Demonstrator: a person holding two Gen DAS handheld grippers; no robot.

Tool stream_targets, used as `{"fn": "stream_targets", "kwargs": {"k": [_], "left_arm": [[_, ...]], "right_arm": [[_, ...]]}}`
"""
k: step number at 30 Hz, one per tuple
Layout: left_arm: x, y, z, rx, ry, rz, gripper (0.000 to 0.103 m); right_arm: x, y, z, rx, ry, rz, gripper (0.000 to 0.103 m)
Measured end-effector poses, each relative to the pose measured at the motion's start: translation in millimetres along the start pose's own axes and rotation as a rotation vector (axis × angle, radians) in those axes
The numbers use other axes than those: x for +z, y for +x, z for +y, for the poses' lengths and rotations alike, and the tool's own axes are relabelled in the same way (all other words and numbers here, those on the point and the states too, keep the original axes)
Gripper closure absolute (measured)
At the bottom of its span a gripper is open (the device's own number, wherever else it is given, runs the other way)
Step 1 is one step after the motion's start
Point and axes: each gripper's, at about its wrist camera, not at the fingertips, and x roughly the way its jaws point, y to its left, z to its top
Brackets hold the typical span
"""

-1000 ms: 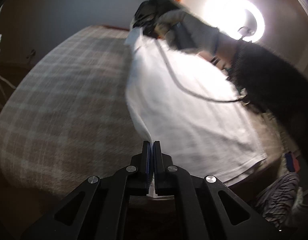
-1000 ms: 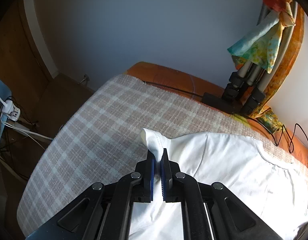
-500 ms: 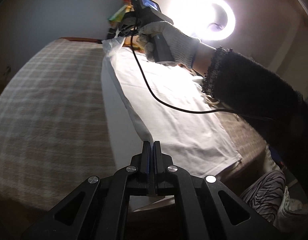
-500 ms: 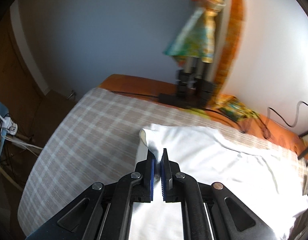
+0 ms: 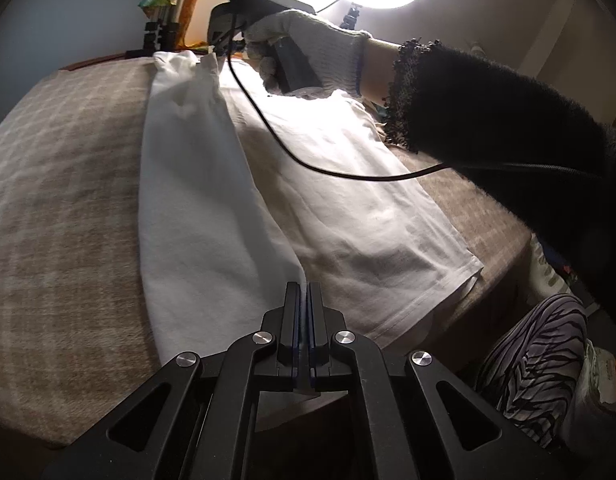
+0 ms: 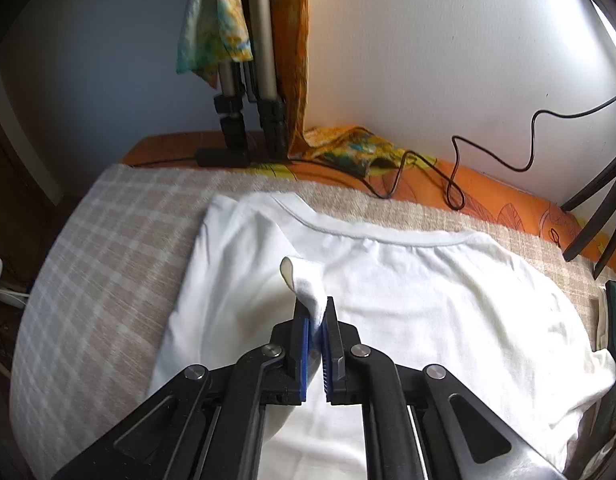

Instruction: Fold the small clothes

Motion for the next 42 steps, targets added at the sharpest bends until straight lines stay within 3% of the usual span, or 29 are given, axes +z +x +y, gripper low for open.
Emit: {"fn": "stream_targets", "kwargs": {"k": [5, 6, 7, 9, 14, 19, 23, 27, 32, 36, 38, 39, 41, 42], "left_arm": [[-1.6, 6.3, -5.2, -0.002, 0.022, 0.029, 0.102], [-2.5, 6.3, -6.2, -0.002, 0.025, 0.036, 0.102], [-3.7, 6.7, -9.3, -0.007, 0.033, 0.045, 0.101], [-6.0, 6.4, -17.3, -0.003, 0.062, 0.051, 0.09], [-14.7, -1.9, -32.5, -0.087, 0.119, 0.045, 0.09], [-11.7, -26.9, -22.2, -0.071, 0.061, -0.041, 0.09], [-7.2, -43.1, -12.5, -0.038, 0.033, -0.109, 0.09], [-4.2, -46.5, -11.2, -0.025, 0.013, -0.132, 0.09], [-8.0, -38.0, -18.1, -0.021, 0.017, -0.114, 0.09], [-7.9, -25.8, -31.2, -0.034, 0.031, -0.087, 0.09], [-7.8, -19.1, -42.4, -0.025, 0.062, -0.076, 0.09], [-7.8, -16.1, -47.4, -0.022, 0.07, -0.074, 0.087], [-7.6, -9.0, -57.3, -0.029, 0.066, -0.067, 0.068], [-6.2, -4.3, -62.6, -0.038, 0.056, -0.067, 0.053]], "right_arm": [[-3.6, 7.6, -2.8, -0.014, -0.008, 0.034, 0.097], [-5.1, 8.4, -4.5, -0.024, -0.014, 0.041, 0.094], [-6.5, 8.5, -6.7, -0.05, -0.019, 0.046, 0.084], [-9.3, 5.7, -11.7, -0.109, -0.027, 0.045, 0.072], [-9.2, -17.6, -32.1, -0.134, -0.004, 0.014, 0.064], [-12.9, -58.1, -54.1, -0.131, 0.014, -0.052, 0.045], [-24.5, -92.7, -65.2, -0.09, 0.014, -0.096, 0.045], [-42.9, -127.3, -77.9, -0.036, 0.03, -0.15, 0.037], [-71.2, -159.8, -94.3, 0.016, 0.039, -0.202, 0.033], [-90.7, -180.9, -120.5, 0.032, 0.07, -0.214, 0.02], [-99.5, -193.5, -136.7, 0.061, 0.08, -0.226, 0.019], [-102.1, -198.2, -142.9, 0.07, 0.08, -0.232, 0.019], [-109.1, -210.7, -156.2, 0.079, 0.064, -0.251, 0.019], [-113.0, -217.1, -162.3, 0.073, 0.051, -0.262, 0.019]]}}
